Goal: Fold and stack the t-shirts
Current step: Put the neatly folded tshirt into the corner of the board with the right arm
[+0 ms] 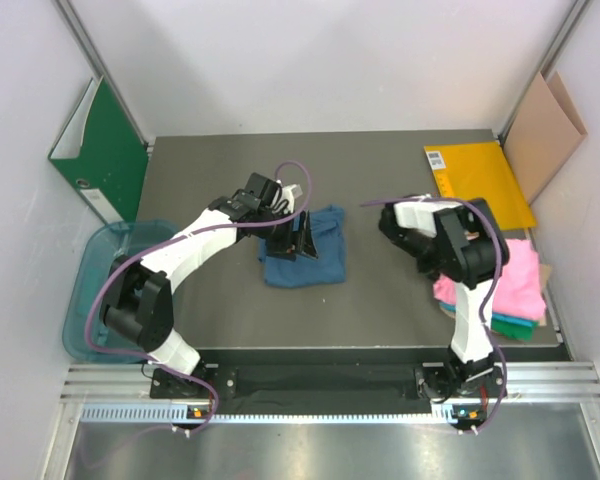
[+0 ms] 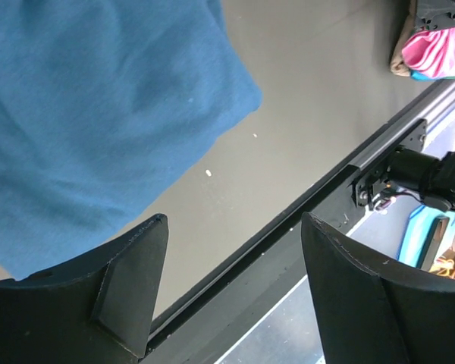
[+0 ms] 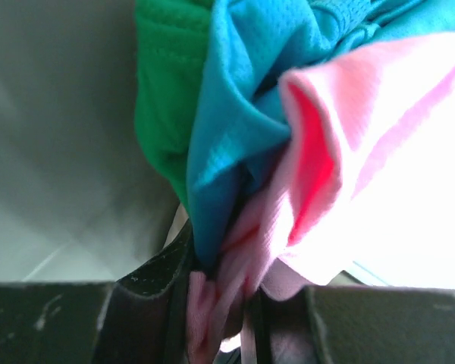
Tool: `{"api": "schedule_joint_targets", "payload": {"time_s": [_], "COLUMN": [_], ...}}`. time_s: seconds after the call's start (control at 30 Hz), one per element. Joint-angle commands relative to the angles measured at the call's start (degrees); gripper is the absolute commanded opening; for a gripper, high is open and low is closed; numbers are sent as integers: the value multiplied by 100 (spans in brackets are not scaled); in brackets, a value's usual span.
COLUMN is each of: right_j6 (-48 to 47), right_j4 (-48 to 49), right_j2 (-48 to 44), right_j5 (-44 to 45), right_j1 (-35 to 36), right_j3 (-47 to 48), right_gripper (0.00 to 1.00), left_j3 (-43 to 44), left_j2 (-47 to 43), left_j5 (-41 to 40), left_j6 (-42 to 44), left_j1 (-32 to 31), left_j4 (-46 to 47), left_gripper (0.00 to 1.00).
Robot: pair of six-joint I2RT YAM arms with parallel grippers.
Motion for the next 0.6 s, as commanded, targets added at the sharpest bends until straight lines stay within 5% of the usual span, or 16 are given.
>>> {"api": "schedule_joint_targets", "payload": {"time_s": [0.0,0.23,0.47,0.57], "right_j6": [333,350,447,438], "right_j4": [485,-104,27,-69], "right_j2": [440,1399,1260,883], "right_j5": [-1387,-1871,-2144,-2145], "right_j1": [1032,2219,2316,2404], "right_j3": [1243,3030,2865,2961], "right_gripper": [0,0,1,22], "left_j3": [216,233,225,242], "left_j2": [-261,-296,-480,-620], "left_j5": [-209,-359,-552,-806], "left_j6": [106,124,142,176], "left_j1": [3,3,12,12], "left_j4": [-182,-305,-481,-629], "left_gripper": [76,76,82,89]}}
